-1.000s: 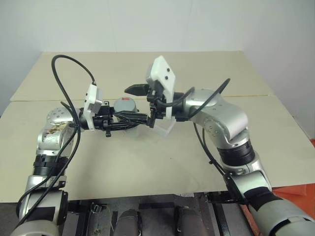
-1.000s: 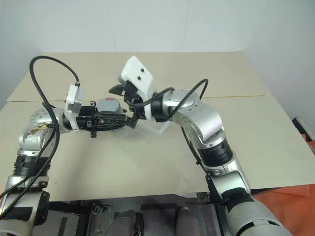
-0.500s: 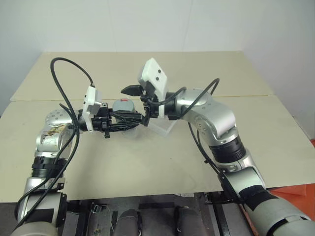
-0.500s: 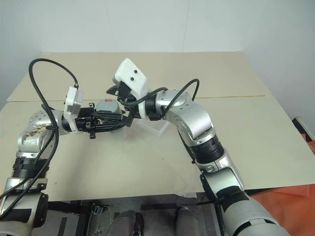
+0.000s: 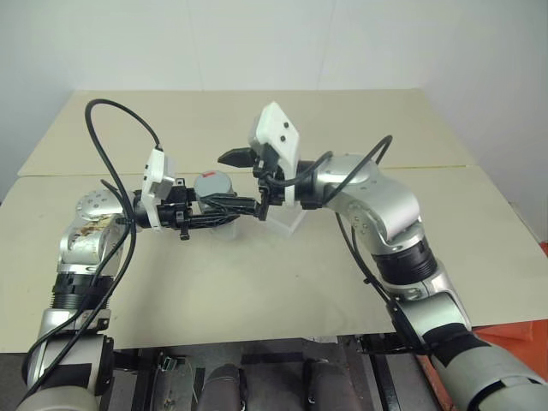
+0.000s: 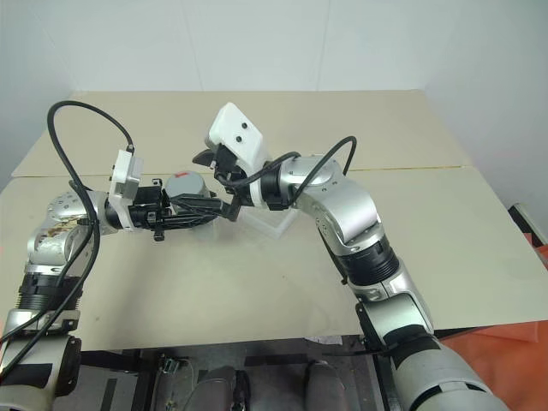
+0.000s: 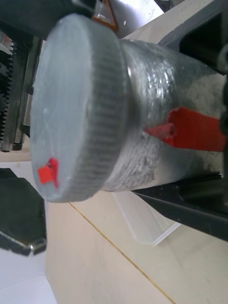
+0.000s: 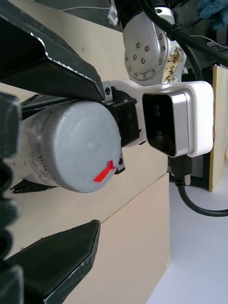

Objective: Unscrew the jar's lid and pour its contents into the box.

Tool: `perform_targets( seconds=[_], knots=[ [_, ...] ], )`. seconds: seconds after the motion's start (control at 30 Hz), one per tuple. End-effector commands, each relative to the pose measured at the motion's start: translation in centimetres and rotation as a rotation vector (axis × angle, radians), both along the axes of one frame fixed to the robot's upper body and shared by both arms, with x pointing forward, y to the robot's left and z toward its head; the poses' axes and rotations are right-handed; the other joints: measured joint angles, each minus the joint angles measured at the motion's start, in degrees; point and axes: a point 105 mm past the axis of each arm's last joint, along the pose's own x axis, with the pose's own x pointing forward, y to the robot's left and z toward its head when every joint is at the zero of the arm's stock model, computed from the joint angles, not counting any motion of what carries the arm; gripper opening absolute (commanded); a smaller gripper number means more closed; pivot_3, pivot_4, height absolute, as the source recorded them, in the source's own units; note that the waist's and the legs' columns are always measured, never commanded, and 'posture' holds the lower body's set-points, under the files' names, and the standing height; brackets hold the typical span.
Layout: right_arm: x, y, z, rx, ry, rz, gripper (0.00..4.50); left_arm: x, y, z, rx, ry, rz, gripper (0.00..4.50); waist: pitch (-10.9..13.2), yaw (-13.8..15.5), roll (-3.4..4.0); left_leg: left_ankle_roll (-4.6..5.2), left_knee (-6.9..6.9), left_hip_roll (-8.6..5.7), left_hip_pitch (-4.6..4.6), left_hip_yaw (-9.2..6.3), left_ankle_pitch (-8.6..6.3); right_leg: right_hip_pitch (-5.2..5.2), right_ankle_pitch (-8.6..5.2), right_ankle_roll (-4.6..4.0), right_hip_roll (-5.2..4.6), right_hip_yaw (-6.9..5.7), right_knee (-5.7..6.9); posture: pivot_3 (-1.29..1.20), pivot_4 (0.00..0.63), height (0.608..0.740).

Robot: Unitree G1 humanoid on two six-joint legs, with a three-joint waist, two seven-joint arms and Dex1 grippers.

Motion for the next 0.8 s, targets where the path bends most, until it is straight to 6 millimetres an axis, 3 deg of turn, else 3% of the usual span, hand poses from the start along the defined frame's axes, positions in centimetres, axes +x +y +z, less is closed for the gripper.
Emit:
perform_targets(
  seconds=[0.03,0.8],
  knots=[
    [0.7,-1.6,1.3,0.037,-0.043,-0.061,4.48,-0.7,0.0,1.4,-0.003,-0.061,-0.031,1.94,0.0,0.0,0.00,0.00,0.00,0.00,0.00,0.00,0.00,0.00,0.00,0.00,0.00,0.00,0.00,0.00,0.150,0.740],
    [2.1,-3.5,1.8,0.044,-0.051,-0.139,4.48,-0.7,-0.3,1.5,-0.001,-0.054,-0.047,1.94,0.0,0.0,0.00,0.00,0.00,0.00,0.00,0.00,0.00,0.00,0.00,0.00,0.00,0.00,0.00,0.00,0.150,0.740]
  ],
)
